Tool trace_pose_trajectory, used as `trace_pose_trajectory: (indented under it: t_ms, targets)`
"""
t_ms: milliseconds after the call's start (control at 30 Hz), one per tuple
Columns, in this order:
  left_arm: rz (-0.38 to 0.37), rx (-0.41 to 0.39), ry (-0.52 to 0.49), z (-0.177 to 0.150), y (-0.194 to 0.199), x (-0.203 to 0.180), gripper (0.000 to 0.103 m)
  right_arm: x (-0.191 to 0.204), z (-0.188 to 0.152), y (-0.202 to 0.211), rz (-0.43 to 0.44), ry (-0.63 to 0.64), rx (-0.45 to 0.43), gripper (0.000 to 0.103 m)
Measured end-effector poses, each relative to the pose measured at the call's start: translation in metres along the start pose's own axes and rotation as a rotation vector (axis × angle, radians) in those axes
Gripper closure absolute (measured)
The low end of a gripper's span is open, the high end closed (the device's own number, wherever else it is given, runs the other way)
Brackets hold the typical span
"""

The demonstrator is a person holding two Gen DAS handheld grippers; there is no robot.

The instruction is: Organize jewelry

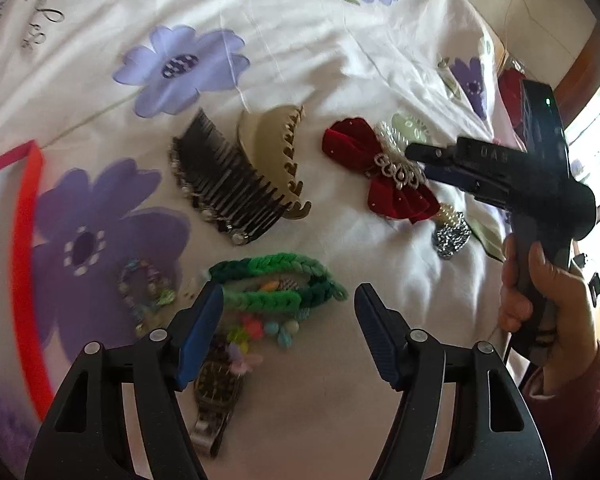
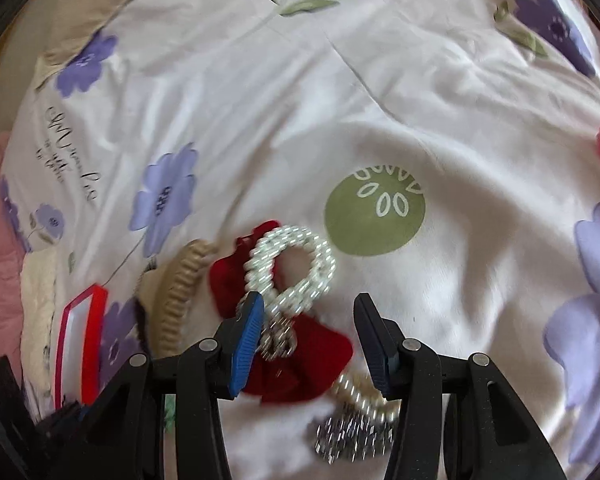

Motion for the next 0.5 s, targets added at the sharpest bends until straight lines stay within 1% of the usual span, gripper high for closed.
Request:
trace_pose_trajectory:
  t_ms: [67,100,133,167,200,233,267,300,333,433,500]
  targets:
    - [0.008,0.008,0.000,0.002,-0.010,0.000,0.037,-0.003,0.002,-0.006,0.025,-0.026,0.000,0.055]
    - [0.013,0.008,-0.005,0.002,-0.013,-0.001,0.042,-0.004,0.003,-0.009,0.033,-0.033,0.000,0.060]
    - [0.013,0.004,-0.012,0.003,-0.014,-0.001,0.057,-0.003,0.004,-0.009,0.040,-0.030,-0.002,0.073]
    - [-0.001,0.005,-0.019,0.003,-0.014,-0.002,0.065,-0.001,0.004,-0.009,0.050,-0.024,-0.005,0.080]
    - [-0.021,0.009,-0.020,0.003,-0.014,-0.003,0.081,-0.001,0.005,-0.009,0.052,-0.020,-0.005,0.098]
    - [-0.044,0.011,-0.021,0.003,-0.013,-0.005,0.096,0.001,0.004,-0.010,0.049,-0.010,0.004,0.103]
    - [-0.054,0.012,-0.023,0.002,-0.012,-0.006,0.099,0.002,0.003,-0.009,0.052,-0.004,0.005,0.103]
    - [-0.051,0.006,-0.026,0.002,-0.010,-0.006,0.100,0.004,0.002,-0.008,0.053,0.004,0.001,0.103]
    - [-0.042,-0.003,-0.033,0.002,-0.007,-0.007,0.103,0.006,0.002,-0.005,0.057,0.013,-0.010,0.103]
    - [-0.039,-0.023,-0.040,0.000,0.003,-0.007,0.103,0.014,0.000,0.008,0.088,0.022,-0.035,0.103]
    - [-0.049,-0.033,-0.027,-0.002,0.009,-0.004,0.103,0.017,-0.002,0.017,0.092,0.032,-0.055,0.103]
Point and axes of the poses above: each gripper's, at about its wrist camera, not at the fingertips, and y roughly against the way its jaws point, x to its left, z to its top, the point moved 6 cm from there along -y, roughly the way its jaws point, and after that the axes turned 7 degrees about z, right-handed, at the moved point
